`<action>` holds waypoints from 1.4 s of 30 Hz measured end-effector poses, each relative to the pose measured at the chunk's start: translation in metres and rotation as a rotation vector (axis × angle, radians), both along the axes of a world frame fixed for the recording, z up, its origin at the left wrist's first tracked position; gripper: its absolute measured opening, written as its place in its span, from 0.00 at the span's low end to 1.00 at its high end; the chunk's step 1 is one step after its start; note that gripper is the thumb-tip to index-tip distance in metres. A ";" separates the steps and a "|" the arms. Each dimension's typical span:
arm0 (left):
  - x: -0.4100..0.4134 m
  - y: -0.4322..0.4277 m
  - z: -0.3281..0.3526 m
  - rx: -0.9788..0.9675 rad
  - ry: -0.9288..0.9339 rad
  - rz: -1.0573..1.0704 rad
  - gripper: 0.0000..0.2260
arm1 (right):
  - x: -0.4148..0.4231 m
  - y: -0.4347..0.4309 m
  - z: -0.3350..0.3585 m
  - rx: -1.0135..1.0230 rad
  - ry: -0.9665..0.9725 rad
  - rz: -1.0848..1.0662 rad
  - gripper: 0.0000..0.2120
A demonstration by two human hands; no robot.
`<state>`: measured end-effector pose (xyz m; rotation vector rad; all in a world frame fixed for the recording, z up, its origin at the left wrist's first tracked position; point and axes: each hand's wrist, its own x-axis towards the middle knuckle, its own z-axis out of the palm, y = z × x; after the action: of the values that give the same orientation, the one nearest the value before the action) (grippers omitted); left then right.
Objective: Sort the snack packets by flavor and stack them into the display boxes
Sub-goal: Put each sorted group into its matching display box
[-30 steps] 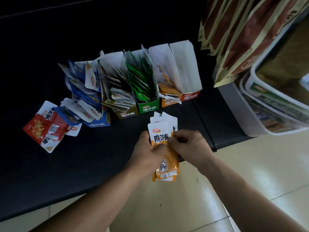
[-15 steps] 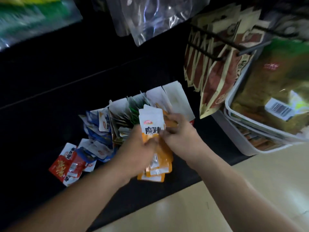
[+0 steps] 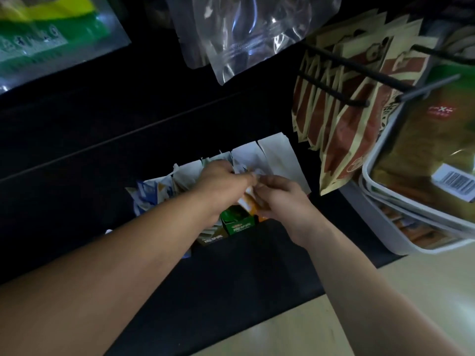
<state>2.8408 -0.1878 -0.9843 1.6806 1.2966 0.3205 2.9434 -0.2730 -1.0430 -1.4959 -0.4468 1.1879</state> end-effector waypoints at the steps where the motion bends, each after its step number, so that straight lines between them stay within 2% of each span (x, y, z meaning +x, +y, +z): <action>1: -0.004 -0.002 -0.001 0.002 -0.045 0.024 0.06 | -0.001 -0.003 0.001 0.026 0.024 -0.004 0.07; 3: -0.014 -0.008 -0.003 -0.027 -0.135 0.045 0.04 | -0.002 -0.011 0.004 0.048 -0.008 -0.019 0.07; 5: -0.024 -0.013 -0.012 0.008 -0.128 0.020 0.19 | -0.004 -0.016 0.001 0.041 -0.098 -0.039 0.09; 6: -0.028 -0.015 -0.015 0.040 -0.101 0.007 0.21 | -0.004 -0.019 -0.002 0.021 -0.180 -0.052 0.08; 9: -0.045 -0.025 -0.025 0.074 -0.065 -0.026 0.16 | -0.006 -0.027 -0.009 -0.051 -0.559 -0.065 0.08; 11: -0.058 -0.037 -0.030 0.039 -0.070 -0.025 0.13 | -0.014 -0.031 -0.009 -0.030 -0.707 -0.001 0.06; 16: -0.100 -0.060 -0.045 -0.018 -0.126 0.042 0.09 | -0.055 -0.032 -0.011 -0.036 -0.679 0.312 0.07; 21: -0.172 -0.069 -0.073 0.012 -0.074 0.137 0.06 | -0.104 -0.034 -0.041 -0.129 -0.903 0.572 0.10; 24: -0.229 -0.066 -0.095 0.057 0.023 0.262 0.06 | -0.143 -0.019 -0.056 -0.133 -0.848 0.679 0.10; 28: -0.290 -0.037 -0.120 0.132 0.134 0.357 0.08 | -0.189 0.016 -0.071 -0.102 -0.695 0.679 0.14; 30: -0.308 -0.008 -0.134 0.262 0.209 0.289 0.07 | -0.211 0.031 -0.075 -0.100 -0.669 0.682 0.17; 32: -0.314 0.025 -0.149 0.325 0.364 0.184 0.16 | -0.227 0.036 -0.081 -0.080 -0.694 0.672 0.20; 34: -0.309 0.056 -0.156 0.234 0.539 0.108 0.31 | -0.235 0.035 -0.086 -0.072 -0.746 0.653 0.22; 36: -0.299 0.076 -0.160 0.131 0.657 0.042 0.38 | -0.235 0.030 -0.087 -0.071 -0.794 0.627 0.21; 39: -0.291 0.079 -0.177 0.111 0.747 -0.061 0.36 | -0.226 0.024 -0.091 -0.077 -0.790 0.585 0.20; 42: -0.291 0.065 -0.186 0.170 0.804 -0.076 0.33 | -0.216 0.023 -0.097 -0.170 -0.693 0.589 0.19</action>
<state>2.5494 -0.1231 -1.1705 2.0955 1.8004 -0.3461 2.7274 -0.2501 -1.1396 -1.9900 -1.3530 1.1281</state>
